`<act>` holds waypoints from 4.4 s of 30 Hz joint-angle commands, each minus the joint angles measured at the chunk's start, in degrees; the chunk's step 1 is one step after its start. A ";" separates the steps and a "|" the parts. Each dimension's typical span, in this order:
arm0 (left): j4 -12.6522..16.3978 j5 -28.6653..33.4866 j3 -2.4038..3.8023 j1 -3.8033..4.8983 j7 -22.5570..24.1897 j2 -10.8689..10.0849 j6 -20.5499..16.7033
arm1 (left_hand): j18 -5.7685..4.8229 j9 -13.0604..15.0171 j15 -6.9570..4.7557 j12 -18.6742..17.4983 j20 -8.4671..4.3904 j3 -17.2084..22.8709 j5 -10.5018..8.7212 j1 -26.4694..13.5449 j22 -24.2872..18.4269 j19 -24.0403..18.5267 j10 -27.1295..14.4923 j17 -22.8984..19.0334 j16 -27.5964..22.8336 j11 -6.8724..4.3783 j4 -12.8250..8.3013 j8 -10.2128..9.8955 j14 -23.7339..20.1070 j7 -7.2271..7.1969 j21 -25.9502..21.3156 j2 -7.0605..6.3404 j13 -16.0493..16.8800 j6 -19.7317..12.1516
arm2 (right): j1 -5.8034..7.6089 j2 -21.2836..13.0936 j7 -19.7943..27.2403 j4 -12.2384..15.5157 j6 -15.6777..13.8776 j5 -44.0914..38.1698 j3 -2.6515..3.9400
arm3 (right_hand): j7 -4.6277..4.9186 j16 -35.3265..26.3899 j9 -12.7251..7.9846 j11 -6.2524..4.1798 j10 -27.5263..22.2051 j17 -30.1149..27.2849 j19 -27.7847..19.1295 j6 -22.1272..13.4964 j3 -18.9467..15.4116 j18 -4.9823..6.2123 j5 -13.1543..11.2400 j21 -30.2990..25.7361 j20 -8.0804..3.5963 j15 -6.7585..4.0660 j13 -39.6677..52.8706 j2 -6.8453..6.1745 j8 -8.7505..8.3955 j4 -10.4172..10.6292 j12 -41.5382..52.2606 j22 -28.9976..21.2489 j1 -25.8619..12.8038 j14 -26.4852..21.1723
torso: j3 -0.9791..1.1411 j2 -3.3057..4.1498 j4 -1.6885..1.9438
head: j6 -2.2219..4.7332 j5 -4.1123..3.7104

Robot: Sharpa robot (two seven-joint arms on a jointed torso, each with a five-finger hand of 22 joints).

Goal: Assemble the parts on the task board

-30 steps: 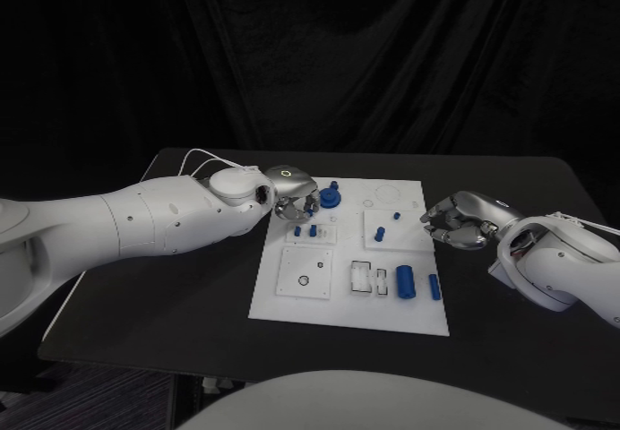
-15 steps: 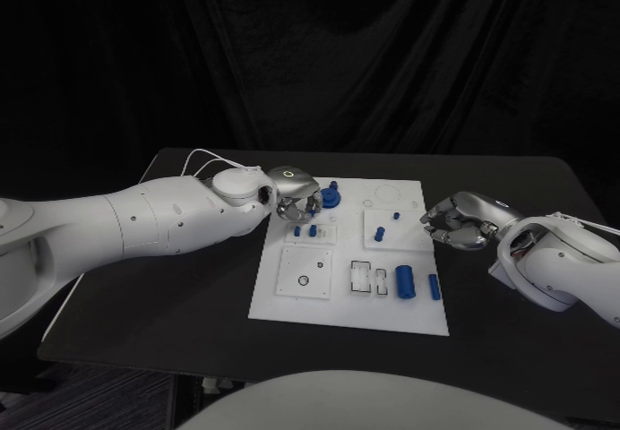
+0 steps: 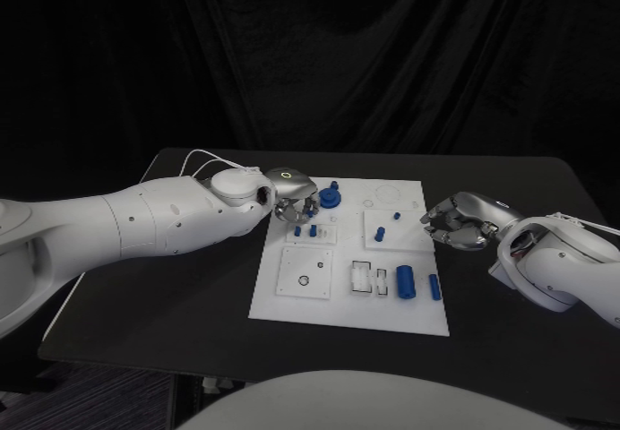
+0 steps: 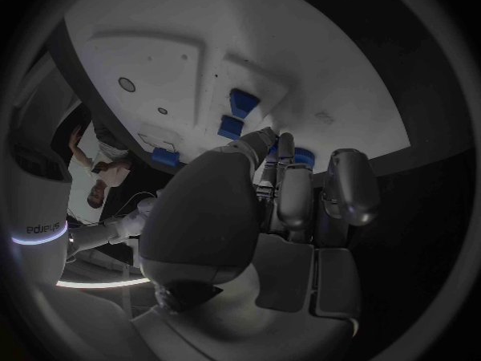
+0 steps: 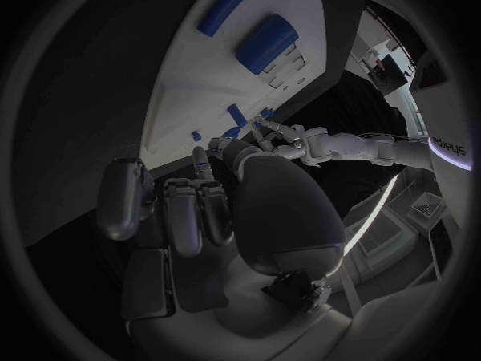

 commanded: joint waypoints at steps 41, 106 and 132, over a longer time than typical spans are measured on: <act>-0.55 -0.40 0.00 -0.22 -1.26 0.01 0.05 | 0.99 -2.34 0.83 -1.80 0.69 0.99 -0.97 -1.51 7.92 -1.74 -3.13 -3.41 -2.27 1.47 0.05 -1.74 -2.30 -3.27 -3.94 -1.60 0.35 -8.01 | -0.18 -0.23 -0.96 0.04 0.60 0.17 0.04 | 0.01 -0.30 -0.02 0.14 2.50 11.70 -0.34 0.71 0.44 1.08 0.07 -0.38 0.02 0.20 11.91 -0.16 0.30 -0.15 -0.35 9.16 -0.16 4.93 | 0.00 0.00 0.00 | -0.01 0.41; 19.23 79.42 -0.03 -3.28 44.25 -19.17 1.64 | 5.60 -24.37 9.79 -20.46 9.32 -30.89 2.42 -21.67 -64.00 -79.16 -51.96 -63.67 -75.76 -3.26 9.67 -3.47 -80.97 -3.65 -65.49 18.56 -17.33 -40.18 | 2.36 9.67 5.02 -13.65 1.35 -14.09 0.06 | 1.10 -13.71 2.06 3.74 -50.76 -7.39 -10.82 -0.41 -2.50 4.73 -14.29 -23.14 2.99 3.45 -40.65 -5.30 2.36 -1.39 -52.31 3.08 1.11 -6.02 | -0.54 0.17 0.53 | 2.11 -3.72; 21.02 85.09 -0.04 -5.55 44.42 -19.85 4.89 | 1.84 -24.67 7.99 -21.55 3.75 -37.33 3.43 -18.19 -68.37 -79.44 -54.62 -63.67 -75.76 -2.98 9.59 -3.79 -80.97 -3.72 -65.75 21.32 -17.73 -44.04 | -0.36 12.31 7.35 -18.08 -0.33 -11.76 0.06 | 1.65 -12.88 2.54 3.93 -48.25 -9.95 -10.77 -2.68 -1.45 4.73 -0.61 -22.80 3.05 3.53 -46.52 -4.65 1.19 -1.59 -51.59 4.63 4.54 -7.55 | -0.42 0.23 0.50 | 2.25 -4.72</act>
